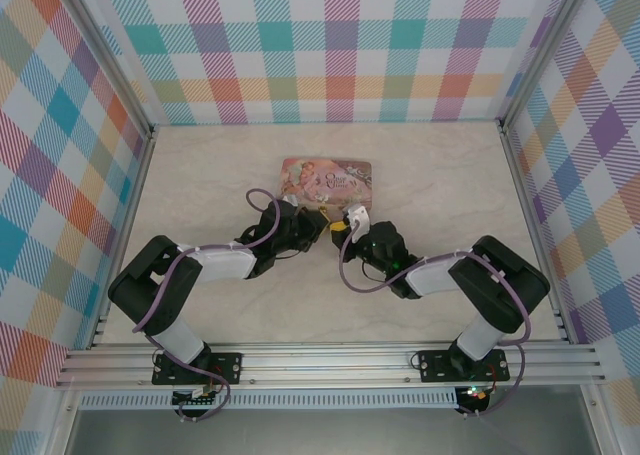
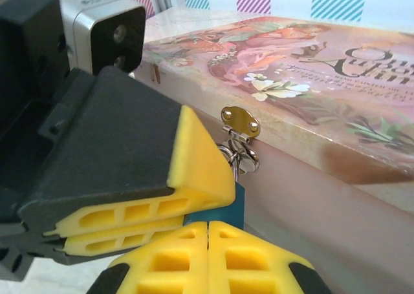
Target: Unlock a padlock with a key
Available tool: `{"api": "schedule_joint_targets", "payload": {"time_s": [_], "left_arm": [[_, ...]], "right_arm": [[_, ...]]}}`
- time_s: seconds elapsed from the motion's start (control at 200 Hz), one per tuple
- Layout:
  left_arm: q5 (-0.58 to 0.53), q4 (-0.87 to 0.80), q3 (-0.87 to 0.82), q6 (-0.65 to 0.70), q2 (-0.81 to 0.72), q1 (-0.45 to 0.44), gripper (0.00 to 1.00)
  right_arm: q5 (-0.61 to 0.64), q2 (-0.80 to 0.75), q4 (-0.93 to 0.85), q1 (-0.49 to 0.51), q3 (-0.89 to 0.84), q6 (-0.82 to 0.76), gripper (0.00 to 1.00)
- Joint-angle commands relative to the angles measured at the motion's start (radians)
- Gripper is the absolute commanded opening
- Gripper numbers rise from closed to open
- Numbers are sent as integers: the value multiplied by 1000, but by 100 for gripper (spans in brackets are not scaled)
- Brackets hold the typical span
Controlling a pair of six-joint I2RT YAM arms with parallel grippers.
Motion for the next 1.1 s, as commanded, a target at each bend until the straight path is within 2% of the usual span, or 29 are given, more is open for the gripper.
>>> {"api": "schedule_joint_targets", "payload": {"time_s": [0.0,0.355,0.44,0.59,0.705,0.85,0.905,0.985,1.095], "left_arm": [[35,101,1,2,-26,-5,0],[19,123,3,2,-22,-7,0],[18,130,5,3,-22,-7,0],[17,107,16,2,-23,-7,0],[8,74,21,2,-29,-6,0],[7,55,28,-2,-28,-7,0],[9,49,31,-4,-27,-7,0],[11,40,35,-7,-24,-6,0],[15,42,39,-12,-21,-7,0]], "right_arm": [[-129,22,47,-18,46,181,0],[-239,67,76,-79,63,437,0],[-242,62,70,-81,62,445,0],[-220,36,22,-86,46,369,0],[-195,-5,2,-94,9,289,21],[-179,-71,-27,-110,-47,215,40],[-194,-90,-61,-114,-51,185,44],[-226,-104,-128,-114,-37,135,43],[-209,-108,-143,-111,-36,81,45]]}}
